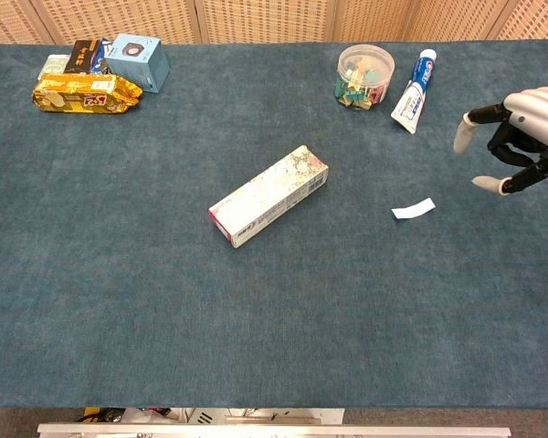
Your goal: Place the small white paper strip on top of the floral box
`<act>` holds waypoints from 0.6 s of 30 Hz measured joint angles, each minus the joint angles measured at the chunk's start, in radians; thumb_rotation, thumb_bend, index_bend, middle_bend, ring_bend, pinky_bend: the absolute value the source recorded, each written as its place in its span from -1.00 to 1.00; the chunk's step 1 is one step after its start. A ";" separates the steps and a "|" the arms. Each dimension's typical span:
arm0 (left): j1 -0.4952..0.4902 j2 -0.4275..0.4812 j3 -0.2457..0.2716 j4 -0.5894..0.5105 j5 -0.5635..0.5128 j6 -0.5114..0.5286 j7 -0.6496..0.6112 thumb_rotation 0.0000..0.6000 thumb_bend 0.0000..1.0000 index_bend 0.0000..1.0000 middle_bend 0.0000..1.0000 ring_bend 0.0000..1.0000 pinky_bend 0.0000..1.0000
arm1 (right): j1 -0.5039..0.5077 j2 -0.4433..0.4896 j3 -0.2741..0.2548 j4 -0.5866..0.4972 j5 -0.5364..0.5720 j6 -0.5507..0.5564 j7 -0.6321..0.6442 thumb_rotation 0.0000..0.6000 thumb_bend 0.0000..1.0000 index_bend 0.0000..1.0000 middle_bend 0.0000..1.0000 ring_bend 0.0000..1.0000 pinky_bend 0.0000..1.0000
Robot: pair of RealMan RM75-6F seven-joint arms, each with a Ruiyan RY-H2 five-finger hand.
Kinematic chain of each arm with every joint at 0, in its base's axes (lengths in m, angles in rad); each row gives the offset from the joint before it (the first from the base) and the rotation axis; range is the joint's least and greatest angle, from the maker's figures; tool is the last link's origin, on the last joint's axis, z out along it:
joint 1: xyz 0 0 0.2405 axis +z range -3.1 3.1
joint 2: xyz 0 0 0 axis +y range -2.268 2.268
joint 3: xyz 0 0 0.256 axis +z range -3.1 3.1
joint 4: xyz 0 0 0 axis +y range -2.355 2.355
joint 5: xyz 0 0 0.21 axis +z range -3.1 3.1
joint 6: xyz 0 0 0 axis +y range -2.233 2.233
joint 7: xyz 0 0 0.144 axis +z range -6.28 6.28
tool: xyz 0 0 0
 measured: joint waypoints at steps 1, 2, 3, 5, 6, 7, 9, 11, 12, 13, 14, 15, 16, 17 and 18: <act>0.000 -0.001 0.000 0.002 0.000 -0.001 -0.002 1.00 -0.31 -0.73 -0.33 -0.39 -0.55 | 0.007 -0.011 0.002 0.002 0.009 -0.007 -0.010 1.00 -0.58 -0.12 0.89 1.00 1.00; -0.001 -0.002 0.001 0.003 0.000 -0.003 -0.003 1.00 -0.31 -0.73 -0.33 -0.39 -0.55 | 0.015 -0.024 0.003 0.006 0.021 -0.017 -0.023 1.00 -0.59 -0.12 0.89 1.00 1.00; -0.002 -0.003 0.001 0.004 0.001 -0.005 -0.005 1.00 -0.31 -0.73 -0.33 -0.39 -0.55 | 0.021 -0.032 0.004 0.008 0.030 -0.024 -0.033 1.00 -0.59 -0.12 0.89 1.00 1.00; -0.005 -0.005 0.002 0.007 0.003 -0.008 -0.007 1.00 -0.31 -0.73 -0.33 -0.39 -0.55 | 0.034 -0.048 0.003 0.014 0.050 -0.042 -0.059 1.00 -0.59 -0.12 0.89 1.00 1.00; -0.006 -0.007 0.002 0.008 0.004 -0.009 -0.008 1.00 -0.31 -0.73 -0.33 -0.39 -0.55 | 0.040 -0.055 0.002 0.017 0.060 -0.050 -0.072 1.00 -0.58 -0.12 0.90 1.00 1.00; -0.006 -0.008 0.002 0.010 0.005 -0.010 -0.009 1.00 -0.31 -0.73 -0.33 -0.39 -0.55 | 0.045 -0.063 0.002 0.020 0.070 -0.056 -0.085 1.00 -0.57 -0.12 0.91 1.00 1.00; -0.007 -0.010 0.003 0.013 0.006 -0.011 -0.012 1.00 -0.31 -0.73 -0.33 -0.39 -0.54 | 0.058 -0.085 0.000 0.031 0.097 -0.072 -0.118 1.00 -0.55 -0.11 0.91 1.00 1.00; -0.008 -0.011 0.004 0.016 0.007 -0.012 -0.014 1.00 -0.31 -0.73 -0.33 -0.39 -0.54 | 0.070 -0.110 -0.001 0.047 0.130 -0.086 -0.143 1.00 -0.54 -0.10 0.91 1.00 1.00; -0.008 -0.011 0.004 0.017 0.007 -0.013 -0.015 1.00 -0.31 -0.73 -0.33 -0.39 -0.55 | 0.076 -0.122 -0.001 0.057 0.145 -0.091 -0.153 1.00 -0.54 -0.10 0.91 1.00 1.00; -0.008 -0.011 0.004 0.019 0.007 -0.013 -0.016 1.00 -0.31 -0.73 -0.33 -0.39 -0.55 | 0.081 -0.136 -0.001 0.068 0.160 -0.097 -0.164 1.00 -0.54 -0.10 0.91 1.00 1.00; -0.008 -0.011 0.005 0.021 0.007 -0.013 -0.016 1.00 -0.31 -0.73 -0.33 -0.39 -0.55 | 0.089 -0.154 -0.001 0.082 0.179 -0.103 -0.178 1.00 -0.54 -0.09 0.91 1.00 1.00; -0.007 -0.010 0.006 0.022 0.007 -0.014 -0.016 1.00 -0.31 -0.73 -0.33 -0.39 -0.55 | 0.094 -0.168 -0.002 0.093 0.192 -0.108 -0.187 1.00 -0.54 -0.09 0.91 1.00 1.00; -0.007 -0.009 0.006 0.023 0.007 -0.013 -0.017 1.00 -0.31 -0.73 -0.33 -0.39 -0.55 | 0.100 -0.181 -0.003 0.104 0.205 -0.112 -0.197 1.00 -0.54 -0.08 0.91 1.00 1.00; -0.005 -0.008 0.007 0.024 0.007 -0.011 -0.018 1.00 -0.31 -0.73 -0.33 -0.39 -0.55 | 0.107 -0.198 -0.005 0.117 0.220 -0.120 -0.210 1.00 -0.54 -0.08 0.91 1.00 1.00; -0.004 -0.007 0.007 0.025 0.007 -0.009 -0.021 1.00 -0.31 -0.73 -0.33 -0.39 -0.55 | 0.112 -0.210 -0.007 0.127 0.231 -0.125 -0.219 1.00 -0.54 -0.07 0.91 1.00 1.00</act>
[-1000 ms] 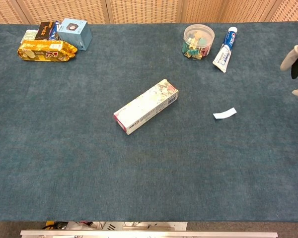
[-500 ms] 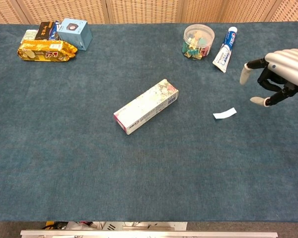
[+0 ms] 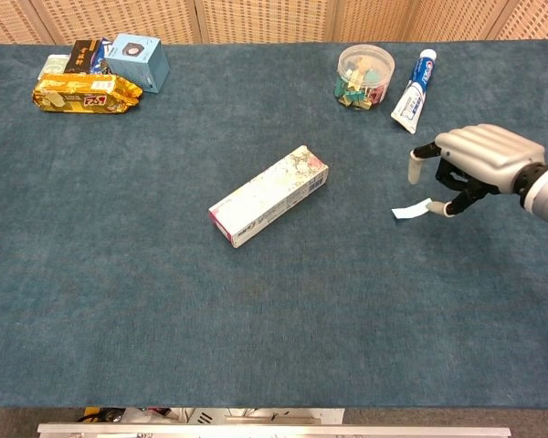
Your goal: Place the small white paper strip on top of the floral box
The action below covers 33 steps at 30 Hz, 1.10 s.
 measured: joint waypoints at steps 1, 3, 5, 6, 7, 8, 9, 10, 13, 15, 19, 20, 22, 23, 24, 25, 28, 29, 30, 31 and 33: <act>0.001 0.001 0.000 0.001 -0.001 0.001 -0.003 1.00 -0.31 -0.73 -0.33 -0.39 -0.55 | 0.005 -0.011 -0.002 0.009 0.010 -0.005 -0.008 1.00 -0.54 -0.07 0.91 1.00 1.00; 0.002 0.002 0.000 0.004 -0.002 0.003 -0.007 1.00 -0.31 -0.73 -0.33 -0.39 -0.54 | 0.015 -0.036 -0.008 0.027 0.030 -0.012 -0.029 1.00 -0.54 -0.07 0.91 1.00 1.00; 0.004 0.003 0.002 0.006 -0.001 0.003 -0.009 1.00 -0.31 -0.73 -0.33 -0.39 -0.55 | 0.023 -0.060 -0.013 0.045 0.042 -0.014 -0.047 1.00 -0.54 -0.06 0.91 1.00 1.00; 0.004 0.003 0.002 0.007 -0.001 0.004 -0.011 1.00 -0.31 -0.73 -0.33 -0.39 -0.55 | 0.025 -0.070 -0.015 0.052 0.047 -0.013 -0.053 1.00 -0.54 -0.06 0.91 1.00 1.00; 0.005 0.003 0.002 0.007 -0.001 0.005 -0.012 1.00 -0.31 -0.73 -0.33 -0.39 -0.55 | 0.027 -0.081 -0.017 0.059 0.052 -0.012 -0.059 1.00 -0.54 -0.06 0.91 1.00 1.00; 0.006 0.003 0.003 0.009 -0.001 0.005 -0.014 1.00 -0.31 -0.73 -0.33 -0.39 -0.54 | 0.030 -0.094 -0.019 0.068 0.059 -0.009 -0.067 1.00 -0.54 -0.06 0.91 1.00 1.00; 0.006 0.003 0.003 0.010 -0.001 0.006 -0.016 1.00 -0.31 -0.73 -0.33 -0.39 -0.55 | 0.031 -0.104 -0.021 0.075 0.064 -0.005 -0.074 1.00 -0.54 -0.06 0.91 1.00 1.00; 0.007 0.002 0.003 0.012 -0.001 0.007 -0.018 1.00 -0.31 -0.73 -0.33 -0.39 -0.54 | 0.033 -0.114 -0.022 0.082 0.068 -0.001 -0.080 1.00 -0.54 -0.06 0.91 1.00 1.00; 0.007 0.001 0.003 0.017 0.000 0.008 -0.023 1.00 -0.31 -0.73 -0.33 -0.39 -0.55 | 0.036 -0.142 -0.025 0.102 0.081 0.014 -0.095 1.00 -0.54 -0.06 0.91 1.00 1.00; 0.008 0.000 0.003 0.020 0.000 0.009 -0.027 1.00 -0.31 -0.73 -0.33 -0.39 -0.55 | 0.038 -0.158 -0.028 0.113 0.089 0.024 -0.106 1.00 -0.55 -0.05 0.91 1.00 1.00; 0.008 0.000 0.004 0.024 0.000 0.009 -0.031 1.00 -0.31 -0.73 -0.33 -0.39 -0.55 | 0.042 -0.181 -0.029 0.130 0.102 0.036 -0.119 1.00 -0.55 -0.05 0.91 1.00 1.00; 0.008 0.000 0.004 0.025 0.001 0.009 -0.032 1.00 -0.31 -0.73 -0.33 -0.39 -0.55 | 0.043 -0.183 -0.029 0.132 0.104 0.037 -0.120 1.00 -0.55 -0.05 0.91 1.00 1.00; 0.008 -0.001 0.003 0.026 0.001 0.010 -0.033 1.00 -0.31 -0.73 -0.33 -0.39 -0.55 | 0.044 -0.188 -0.028 0.135 0.106 0.040 -0.120 1.00 -0.55 -0.03 0.91 1.00 1.00; 0.008 0.000 0.003 0.026 0.001 0.010 -0.034 1.00 -0.31 -0.73 -0.33 -0.39 -0.55 | 0.045 -0.191 -0.028 0.139 0.107 0.041 -0.121 1.00 -0.55 -0.03 0.91 1.00 1.00; 0.008 0.000 0.003 0.027 0.000 0.010 -0.035 1.00 -0.31 -0.73 -0.33 -0.39 -0.55 | 0.046 -0.195 -0.027 0.143 0.108 0.042 -0.122 1.00 -0.55 -0.03 0.91 1.00 1.00; 0.009 0.000 0.003 0.028 0.000 0.010 -0.036 1.00 -0.31 -0.73 -0.33 -0.39 -0.55 | 0.048 -0.200 -0.027 0.148 0.109 0.043 -0.123 1.00 -0.54 -0.02 0.91 1.00 1.00; 0.009 -0.001 0.004 0.031 -0.002 0.010 -0.038 1.00 -0.31 -0.73 -0.33 -0.39 -0.55 | 0.053 -0.215 -0.027 0.162 0.112 0.048 -0.130 1.00 -0.54 -0.02 0.91 1.00 1.00; 0.009 0.000 0.004 0.031 -0.003 0.009 -0.038 1.00 -0.31 -0.73 -0.33 -0.39 -0.55 | 0.054 -0.219 -0.028 0.166 0.113 0.050 -0.133 1.00 -0.54 -0.02 0.91 1.00 1.00; 0.009 0.000 0.004 0.030 -0.002 0.008 -0.038 1.00 -0.31 -0.73 -0.33 -0.39 -0.55 | 0.055 -0.222 -0.029 0.168 0.114 0.050 -0.135 1.00 -0.54 -0.02 0.91 1.00 1.00; 0.009 0.000 0.004 0.031 -0.003 0.008 -0.039 1.00 -0.31 -0.73 -0.33 -0.39 -0.55 | 0.056 -0.225 -0.029 0.170 0.114 0.051 -0.137 1.00 -0.54 -0.02 0.91 1.00 1.00; 0.010 0.000 0.004 0.032 -0.005 0.007 -0.041 1.00 -0.31 -0.73 -0.33 -0.39 -0.55 | 0.057 -0.231 -0.030 0.173 0.115 0.054 -0.137 1.00 -0.54 -0.02 0.91 1.00 1.00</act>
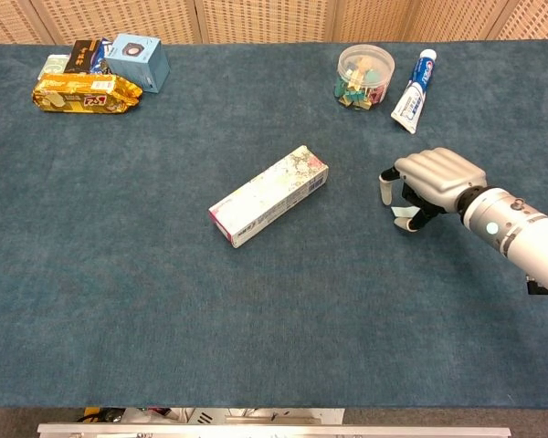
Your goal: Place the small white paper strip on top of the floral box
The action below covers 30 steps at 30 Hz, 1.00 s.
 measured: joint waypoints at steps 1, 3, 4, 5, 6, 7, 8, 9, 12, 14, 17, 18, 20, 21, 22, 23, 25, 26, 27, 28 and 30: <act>0.000 0.000 0.000 0.000 0.000 0.000 -0.001 1.00 -0.31 -0.73 -0.33 -0.39 -0.55 | 0.000 -0.002 0.000 0.001 0.000 0.002 0.001 1.00 -0.54 -0.02 0.91 1.00 1.00; 0.001 0.001 0.000 0.001 -0.001 0.001 -0.002 1.00 -0.31 -0.73 -0.33 -0.39 -0.55 | 0.001 -0.005 -0.001 0.001 -0.001 0.005 0.000 1.00 -0.54 -0.02 0.91 1.00 1.00; 0.001 0.001 -0.001 0.001 -0.001 0.001 -0.002 1.00 -0.31 -0.73 -0.33 -0.39 -0.55 | 0.001 -0.006 -0.002 0.002 -0.001 0.005 -0.002 1.00 -0.54 -0.02 0.91 1.00 1.00; 0.001 0.001 -0.001 0.002 -0.002 0.000 -0.003 1.00 -0.31 -0.73 -0.33 -0.39 -0.55 | 0.002 -0.007 -0.003 0.002 0.000 0.006 -0.005 1.00 -0.54 -0.02 0.91 1.00 1.00; 0.000 0.001 -0.001 0.003 -0.002 0.000 -0.003 1.00 -0.31 -0.73 -0.33 -0.39 -0.55 | 0.003 -0.008 -0.004 0.003 0.001 0.007 -0.007 1.00 -0.54 -0.02 0.91 1.00 1.00; 0.000 0.000 -0.001 0.003 -0.002 -0.001 -0.003 1.00 -0.31 -0.73 -0.33 -0.39 -0.55 | 0.003 -0.009 -0.004 0.004 0.003 0.007 -0.010 1.00 -0.54 -0.02 0.91 1.00 1.00; 0.000 0.000 0.000 0.004 -0.002 -0.002 -0.003 1.00 -0.31 -0.73 -0.33 -0.39 -0.55 | 0.004 -0.011 -0.004 0.006 0.006 0.008 -0.014 1.00 -0.54 -0.02 0.91 1.00 1.00; -0.001 -0.001 0.000 0.004 -0.002 -0.003 -0.004 1.00 -0.31 -0.73 -0.33 -0.39 -0.55 | 0.005 -0.013 -0.004 0.007 0.009 0.009 -0.015 1.00 -0.54 -0.02 0.91 1.00 1.00; 0.000 -0.001 0.000 0.005 -0.002 -0.003 -0.005 1.00 -0.31 -0.73 -0.33 -0.39 -0.55 | 0.006 -0.017 -0.003 0.012 0.014 0.011 -0.018 1.00 -0.54 -0.02 0.91 1.00 1.00; 0.000 0.000 -0.001 0.006 -0.002 -0.003 -0.006 1.00 -0.31 -0.73 -0.33 -0.39 -0.55 | 0.006 -0.020 -0.002 0.014 0.015 0.015 -0.016 1.00 -0.53 -0.02 0.91 1.00 1.00; 0.000 0.000 -0.001 0.007 -0.004 -0.002 -0.008 1.00 -0.31 -0.73 -0.33 -0.39 -0.55 | 0.006 -0.022 -0.001 0.019 0.015 0.021 -0.017 1.00 -0.47 -0.02 0.91 1.00 1.00; 0.000 0.000 -0.002 0.007 -0.004 -0.002 -0.009 1.00 -0.31 -0.73 -0.33 -0.39 -0.55 | 0.006 -0.023 0.000 0.020 0.015 0.022 -0.018 1.00 -0.46 -0.02 0.91 1.00 1.00; 0.000 0.000 -0.001 0.007 -0.004 -0.003 -0.009 1.00 -0.31 -0.73 -0.33 -0.39 -0.55 | 0.007 -0.026 0.001 0.024 0.019 0.025 -0.020 1.00 -0.44 -0.02 0.91 1.00 1.00; 0.000 0.000 -0.001 0.007 -0.004 -0.003 -0.009 1.00 -0.31 -0.73 -0.33 -0.39 -0.55 | 0.007 -0.027 0.002 0.025 0.020 0.026 -0.020 1.00 -0.44 -0.02 0.91 1.00 1.00; 0.000 0.000 -0.001 0.007 -0.004 -0.004 -0.009 1.00 -0.31 -0.73 -0.33 -0.39 -0.54 | 0.007 -0.028 0.003 0.026 0.021 0.027 -0.019 1.00 -0.42 -0.02 0.91 1.00 1.00; -0.001 0.000 -0.001 0.006 -0.005 -0.005 -0.009 1.00 -0.31 -0.73 -0.33 -0.39 -0.55 | 0.007 -0.028 0.005 0.027 0.022 0.029 -0.018 1.00 -0.42 -0.02 0.91 1.00 1.00; -0.001 0.000 -0.002 0.006 -0.005 -0.005 -0.009 1.00 -0.31 -0.73 -0.33 -0.39 -0.55 | 0.006 -0.029 0.006 0.027 0.021 0.032 -0.016 1.00 -0.37 -0.02 0.91 1.00 1.00; -0.001 0.000 -0.001 0.006 -0.005 -0.005 -0.009 1.00 -0.31 -0.73 -0.33 -0.39 -0.55 | 0.006 -0.028 0.007 0.027 0.020 0.035 -0.015 1.00 -0.35 -0.02 0.91 1.00 1.00; -0.001 0.000 -0.001 0.007 -0.005 -0.006 -0.008 1.00 -0.31 -0.73 -0.33 -0.39 -0.55 | 0.006 -0.028 0.007 0.028 0.020 0.037 -0.015 1.00 -0.35 -0.02 0.91 1.00 1.00; -0.001 0.000 -0.001 0.006 -0.005 -0.007 -0.008 1.00 -0.31 -0.73 -0.33 -0.39 -0.55 | 0.005 -0.026 0.007 0.028 0.021 0.038 -0.015 1.00 -0.35 -0.02 0.91 1.00 1.00; -0.002 0.000 -0.001 0.006 -0.004 -0.008 -0.007 1.00 -0.31 -0.73 -0.33 -0.39 -0.55 | 0.005 -0.023 0.008 0.026 0.025 0.038 -0.016 1.00 -0.35 -0.02 0.91 1.00 1.00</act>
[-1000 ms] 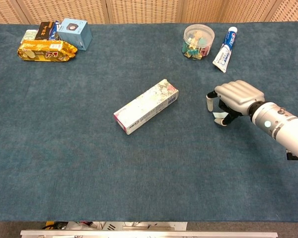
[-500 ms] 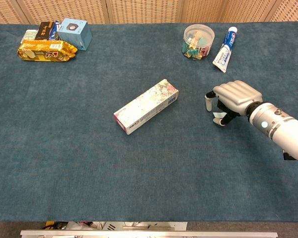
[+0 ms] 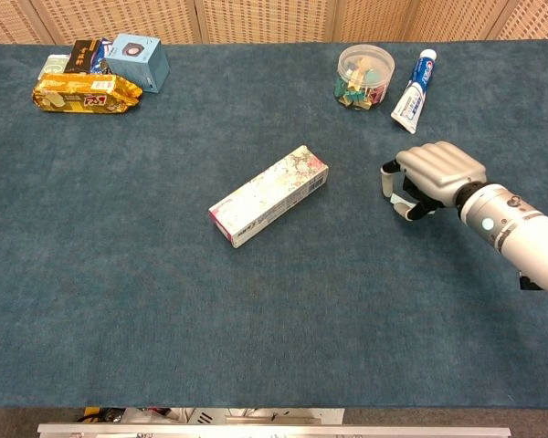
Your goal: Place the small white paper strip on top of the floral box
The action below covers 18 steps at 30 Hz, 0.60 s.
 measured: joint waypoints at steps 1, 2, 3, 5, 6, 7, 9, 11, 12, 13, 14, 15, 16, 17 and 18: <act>-0.001 0.000 0.000 0.000 0.000 -0.002 0.001 1.00 -0.31 -0.73 -0.33 -0.39 -0.55 | 0.000 0.002 0.000 -0.002 0.001 0.000 0.000 1.00 -0.35 -0.02 0.91 1.00 1.00; -0.001 -0.001 0.000 -0.001 0.000 -0.003 0.002 1.00 -0.31 -0.73 -0.33 -0.39 -0.55 | -0.001 0.005 0.000 -0.005 0.003 0.000 -0.001 1.00 -0.34 -0.02 0.91 1.00 1.00; -0.001 -0.001 0.001 -0.001 0.000 -0.004 0.002 1.00 -0.31 -0.73 -0.33 -0.39 -0.55 | -0.001 0.008 -0.001 -0.008 0.003 0.001 -0.002 1.00 -0.34 -0.02 0.91 1.00 1.00; -0.002 -0.001 0.001 -0.002 0.000 -0.005 0.004 1.00 -0.31 -0.73 -0.33 -0.39 -0.55 | -0.003 0.017 -0.003 -0.019 0.004 0.003 -0.005 1.00 -0.35 -0.02 0.91 1.00 1.00; -0.002 -0.001 0.002 -0.002 0.000 -0.005 0.005 1.00 -0.31 -0.73 -0.33 -0.39 -0.55 | -0.003 0.022 -0.004 -0.024 0.004 0.004 -0.005 1.00 -0.35 -0.02 0.91 1.00 1.00; -0.002 -0.001 0.002 -0.002 0.001 -0.006 0.005 1.00 -0.31 -0.73 -0.33 -0.39 -0.55 | -0.005 0.027 -0.004 -0.028 0.003 0.007 -0.004 1.00 -0.35 -0.02 0.91 1.00 1.00; -0.003 -0.001 0.002 -0.004 0.001 -0.007 0.007 1.00 -0.31 -0.73 -0.33 -0.39 -0.55 | -0.007 0.037 -0.001 -0.033 0.002 0.010 0.004 1.00 -0.35 -0.02 0.91 1.00 1.00; -0.004 -0.001 0.002 -0.004 0.001 -0.009 0.008 1.00 -0.31 -0.73 -0.33 -0.39 -0.55 | -0.007 0.045 0.003 -0.032 0.003 0.009 0.015 1.00 -0.35 -0.02 0.91 1.00 1.00; -0.004 -0.002 0.002 -0.004 0.002 -0.009 0.009 1.00 -0.31 -0.73 -0.33 -0.39 -0.55 | -0.006 0.046 0.005 -0.029 0.005 0.006 0.018 1.00 -0.36 -0.02 0.91 1.00 1.00; -0.005 -0.002 0.002 -0.004 0.002 -0.009 0.009 1.00 -0.31 -0.73 -0.33 -0.39 -0.55 | -0.005 0.047 0.008 -0.026 0.007 0.003 0.020 1.00 -0.37 -0.02 0.91 1.00 1.00; -0.005 -0.002 0.003 -0.004 0.003 -0.010 0.010 1.00 -0.31 -0.73 -0.33 -0.39 -0.55 | -0.002 0.048 0.011 -0.021 0.010 -0.004 0.024 1.00 -0.40 -0.02 0.91 1.00 1.00; -0.005 -0.002 0.003 -0.004 0.003 -0.011 0.011 1.00 -0.31 -0.73 -0.33 -0.39 -0.55 | 0.001 0.048 0.014 -0.017 0.012 -0.009 0.028 1.00 -0.45 -0.02 0.91 1.00 1.00; -0.005 -0.002 0.003 -0.004 0.003 -0.011 0.012 1.00 -0.31 -0.73 -0.33 -0.39 -0.55 | 0.004 0.047 0.016 -0.014 0.014 -0.014 0.031 1.00 -0.50 -0.02 0.91 1.00 1.00; -0.005 -0.001 0.004 -0.006 0.004 -0.011 0.013 1.00 -0.31 -0.73 -0.33 -0.39 -0.55 | 0.008 0.047 0.020 -0.011 0.017 -0.022 0.035 1.00 -0.56 -0.02 0.91 1.00 1.00; -0.005 0.001 0.004 -0.007 0.004 -0.010 0.014 1.00 -0.31 -0.73 -0.33 -0.39 -0.55 | 0.012 0.046 0.021 -0.009 0.019 -0.028 0.037 1.00 -0.63 -0.02 0.91 1.00 1.00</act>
